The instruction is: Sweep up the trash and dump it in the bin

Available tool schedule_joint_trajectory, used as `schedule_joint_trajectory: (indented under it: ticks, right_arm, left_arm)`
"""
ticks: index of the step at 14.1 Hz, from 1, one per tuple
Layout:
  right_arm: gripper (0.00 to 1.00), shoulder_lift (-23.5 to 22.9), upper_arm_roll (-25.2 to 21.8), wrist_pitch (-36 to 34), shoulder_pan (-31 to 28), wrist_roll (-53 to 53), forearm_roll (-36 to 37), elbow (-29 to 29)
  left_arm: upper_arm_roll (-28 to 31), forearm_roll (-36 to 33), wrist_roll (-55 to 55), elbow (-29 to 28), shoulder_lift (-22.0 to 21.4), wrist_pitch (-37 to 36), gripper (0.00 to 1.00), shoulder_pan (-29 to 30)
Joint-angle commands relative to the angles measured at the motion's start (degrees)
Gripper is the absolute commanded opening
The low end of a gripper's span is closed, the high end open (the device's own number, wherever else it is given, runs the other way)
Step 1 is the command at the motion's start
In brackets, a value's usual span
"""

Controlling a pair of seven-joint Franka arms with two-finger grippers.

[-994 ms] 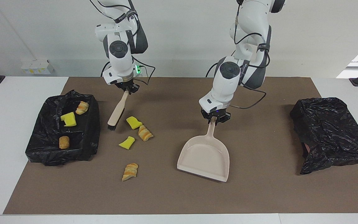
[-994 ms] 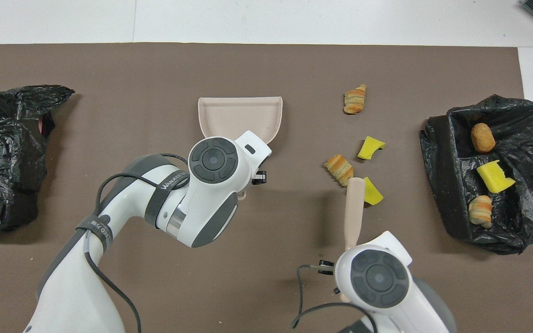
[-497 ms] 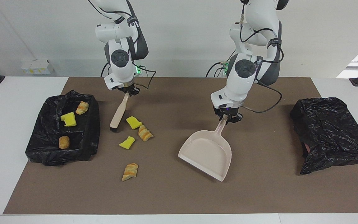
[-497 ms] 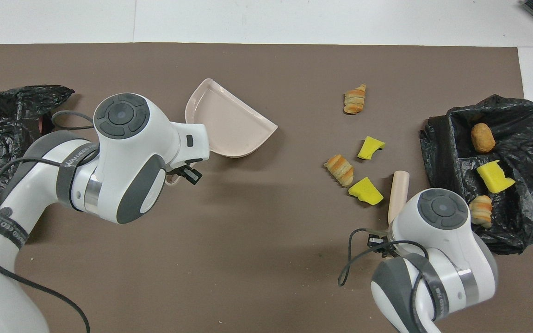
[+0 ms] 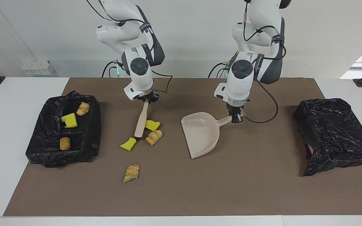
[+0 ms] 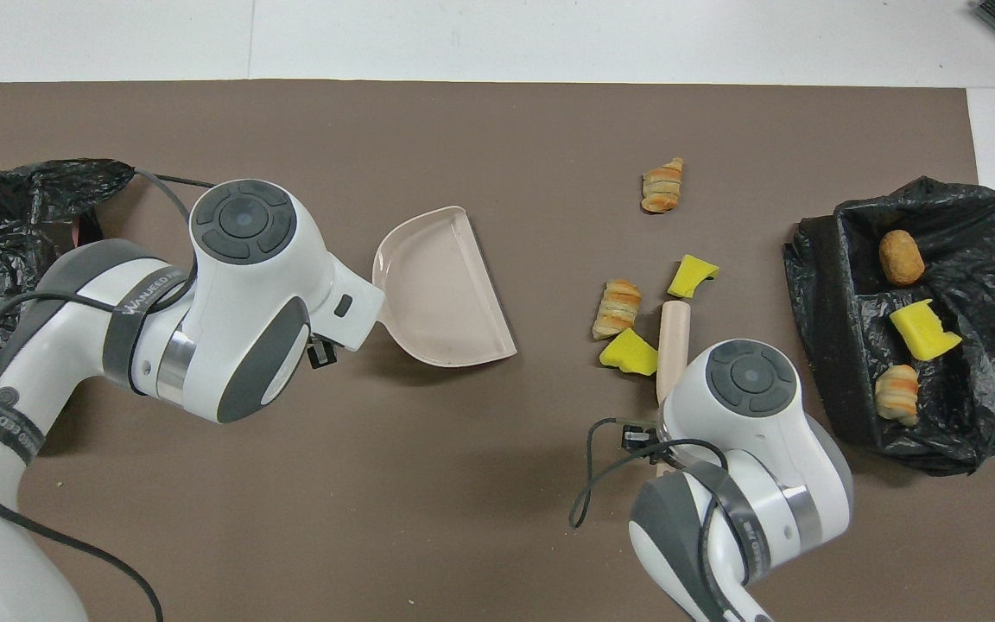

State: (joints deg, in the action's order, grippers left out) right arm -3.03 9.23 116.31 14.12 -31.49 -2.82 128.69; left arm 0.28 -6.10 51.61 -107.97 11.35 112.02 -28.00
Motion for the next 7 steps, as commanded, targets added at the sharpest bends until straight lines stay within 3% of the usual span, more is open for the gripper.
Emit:
schedule_joint_trajectory:
  ticks: [1, 7]
  right_arm:
    - [0.00, -6.5, 0.0, -0.2, 0.8, 2.1, -0.6, -6.3]
    - [0.00, -6.6, 4.0, -0.4, 1.8, 6.6, -5.0, -6.6]
  left_arm:
    - [0.4, -1.4, 0.9, -6.4, -3.3, 5.9, 0.00, -2.7]
    - [0.2, -1.4, -6.5, -10.9, -5.1, 9.3, 0.00, -5.9]
